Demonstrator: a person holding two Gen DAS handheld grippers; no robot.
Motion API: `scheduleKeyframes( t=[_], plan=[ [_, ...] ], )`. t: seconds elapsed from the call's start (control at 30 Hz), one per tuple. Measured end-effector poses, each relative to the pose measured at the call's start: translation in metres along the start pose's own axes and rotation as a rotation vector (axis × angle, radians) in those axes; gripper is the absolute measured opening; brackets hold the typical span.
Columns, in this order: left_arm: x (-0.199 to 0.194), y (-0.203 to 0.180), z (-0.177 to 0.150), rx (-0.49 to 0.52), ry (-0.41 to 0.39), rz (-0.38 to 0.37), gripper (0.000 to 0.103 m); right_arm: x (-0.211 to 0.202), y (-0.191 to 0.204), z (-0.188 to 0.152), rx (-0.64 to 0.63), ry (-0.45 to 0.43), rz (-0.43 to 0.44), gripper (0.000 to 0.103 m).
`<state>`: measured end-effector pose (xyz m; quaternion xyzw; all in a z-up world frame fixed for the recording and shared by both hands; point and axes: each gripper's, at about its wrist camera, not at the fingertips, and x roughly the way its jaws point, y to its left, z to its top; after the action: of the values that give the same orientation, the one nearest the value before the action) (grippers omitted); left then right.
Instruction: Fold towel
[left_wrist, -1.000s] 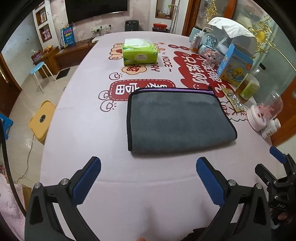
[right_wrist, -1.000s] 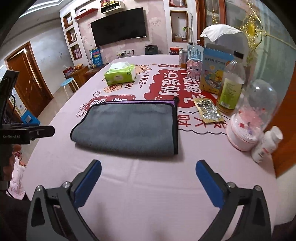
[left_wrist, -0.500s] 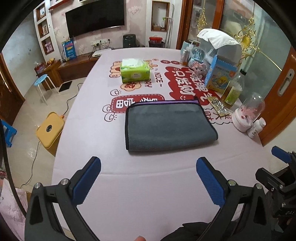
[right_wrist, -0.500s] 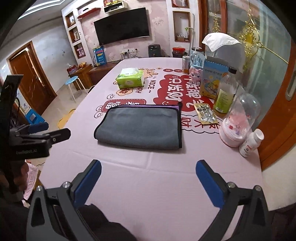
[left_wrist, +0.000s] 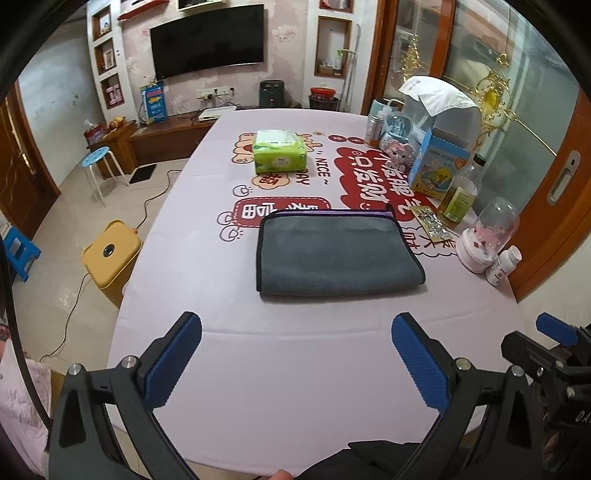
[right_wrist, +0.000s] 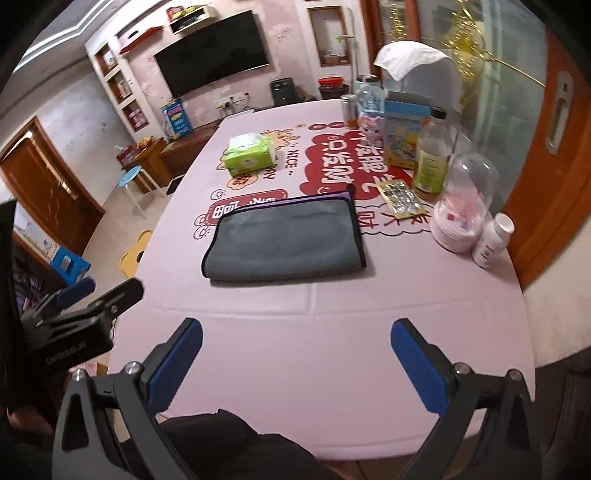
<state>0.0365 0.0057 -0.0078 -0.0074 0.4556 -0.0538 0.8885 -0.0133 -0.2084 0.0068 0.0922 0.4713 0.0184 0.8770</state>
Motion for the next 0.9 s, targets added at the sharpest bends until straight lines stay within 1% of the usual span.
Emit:
scheduleKeyframes(
  t=[0.07, 0.17, 0.33, 0.53, 0.67, 0.9],
  plan=[
    [-0.003, 0.002, -0.003, -0.016, -0.004, 0.006, 0.102, -0.002, -0.002, -0.003, 0.018, -0.008, -0.015, 0.102],
    [-0.008, 0.004, -0.009, -0.032, -0.015, 0.021, 0.102, -0.005, 0.000, -0.006, 0.013, -0.021, -0.031, 0.102],
    [-0.019, -0.002, -0.018, -0.023, -0.043, 0.057, 0.102, -0.009, 0.007, -0.013, -0.016, -0.050, -0.041, 0.102],
    [-0.026, -0.005, -0.022, -0.028, -0.071, 0.113, 0.102, -0.007, 0.010, -0.018, -0.029, -0.051, -0.044, 0.102],
    [-0.029, -0.012, -0.024, -0.016, -0.081, 0.126, 0.102, -0.007, 0.010, -0.020, -0.036, -0.048, -0.045, 0.102],
    [-0.029, -0.019, -0.022, -0.007, -0.107, 0.131, 0.102, -0.009, 0.009, -0.016, -0.059, -0.075, -0.047, 0.102]
  ],
)
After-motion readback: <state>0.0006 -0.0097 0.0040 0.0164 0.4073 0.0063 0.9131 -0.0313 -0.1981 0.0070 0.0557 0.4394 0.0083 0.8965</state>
